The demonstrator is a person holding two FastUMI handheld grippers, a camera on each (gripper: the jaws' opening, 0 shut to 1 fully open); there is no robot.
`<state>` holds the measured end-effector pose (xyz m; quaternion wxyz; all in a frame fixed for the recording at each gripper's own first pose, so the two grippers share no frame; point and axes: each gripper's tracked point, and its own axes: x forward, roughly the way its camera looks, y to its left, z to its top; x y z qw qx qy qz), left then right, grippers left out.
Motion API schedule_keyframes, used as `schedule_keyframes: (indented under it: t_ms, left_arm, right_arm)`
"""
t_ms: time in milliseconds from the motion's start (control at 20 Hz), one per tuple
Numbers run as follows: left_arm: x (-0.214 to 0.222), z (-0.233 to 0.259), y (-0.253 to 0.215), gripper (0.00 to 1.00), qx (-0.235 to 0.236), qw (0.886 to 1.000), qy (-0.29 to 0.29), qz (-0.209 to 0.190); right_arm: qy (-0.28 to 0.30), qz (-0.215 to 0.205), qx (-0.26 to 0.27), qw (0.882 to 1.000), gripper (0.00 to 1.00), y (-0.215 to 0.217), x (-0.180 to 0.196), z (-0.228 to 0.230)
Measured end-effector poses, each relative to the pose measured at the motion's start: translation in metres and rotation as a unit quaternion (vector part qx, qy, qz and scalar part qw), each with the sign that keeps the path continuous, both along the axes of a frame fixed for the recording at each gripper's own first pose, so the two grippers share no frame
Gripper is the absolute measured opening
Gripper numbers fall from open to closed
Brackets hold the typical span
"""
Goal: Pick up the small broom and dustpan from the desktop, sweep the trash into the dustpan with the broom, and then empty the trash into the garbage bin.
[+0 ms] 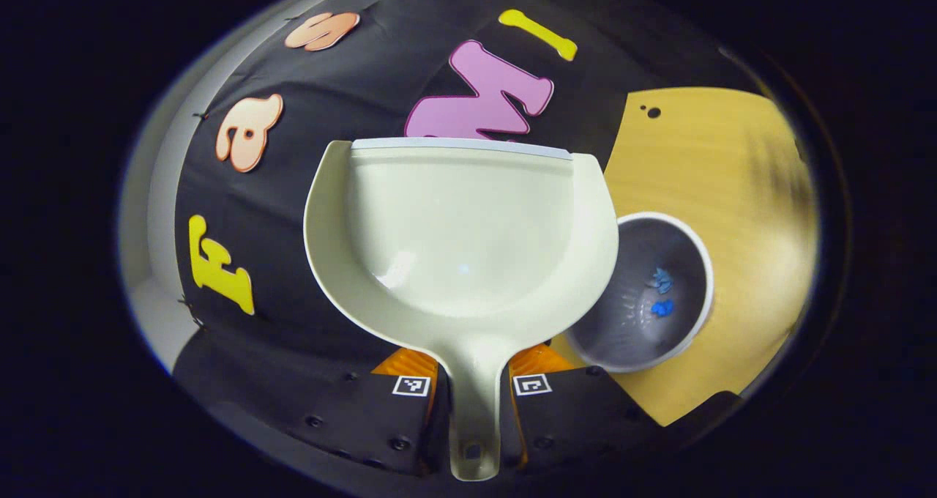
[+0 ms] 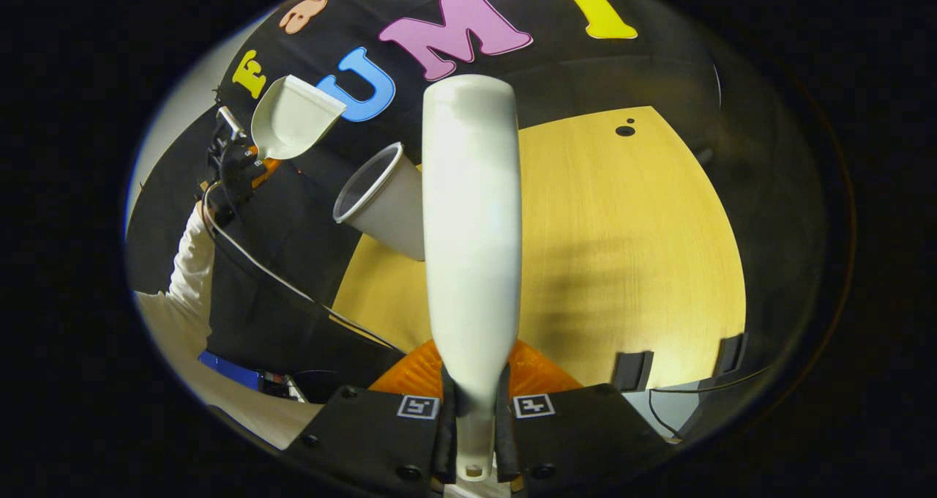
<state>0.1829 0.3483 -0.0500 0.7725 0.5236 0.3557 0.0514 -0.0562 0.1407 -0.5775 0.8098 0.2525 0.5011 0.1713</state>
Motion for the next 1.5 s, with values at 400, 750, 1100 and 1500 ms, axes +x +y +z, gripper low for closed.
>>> schedule_keyframes:
  t_ms: [400, 750, 1100, 1500]
  left_arm:
    - [-0.080, -0.093, -0.176, 0.25, -0.371, 0.925, 0.052, 0.062]
    - [-0.176, -0.196, -0.255, 0.25, -0.445, 0.861, 0.178, 0.172]
    - [-0.208, -0.311, -0.259, 0.25, -0.428, 0.823, 0.243, 0.284]
    - [-0.196, -0.413, -0.263, 0.26, -0.407, 0.771, 0.294, 0.393]
  right_arm:
    - [0.019, -0.050, -0.032, 0.998, 0.22, 0.003, 0.046, -0.028]
    - [0.063, -0.059, -0.035, 0.996, 0.23, 0.018, 0.056, -0.060]
    - [0.181, -0.034, -0.087, 0.979, 0.23, 0.022, 0.011, -0.151]
    - [0.265, 0.027, -0.175, 0.948, 0.23, 0.028, -0.017, -0.235]
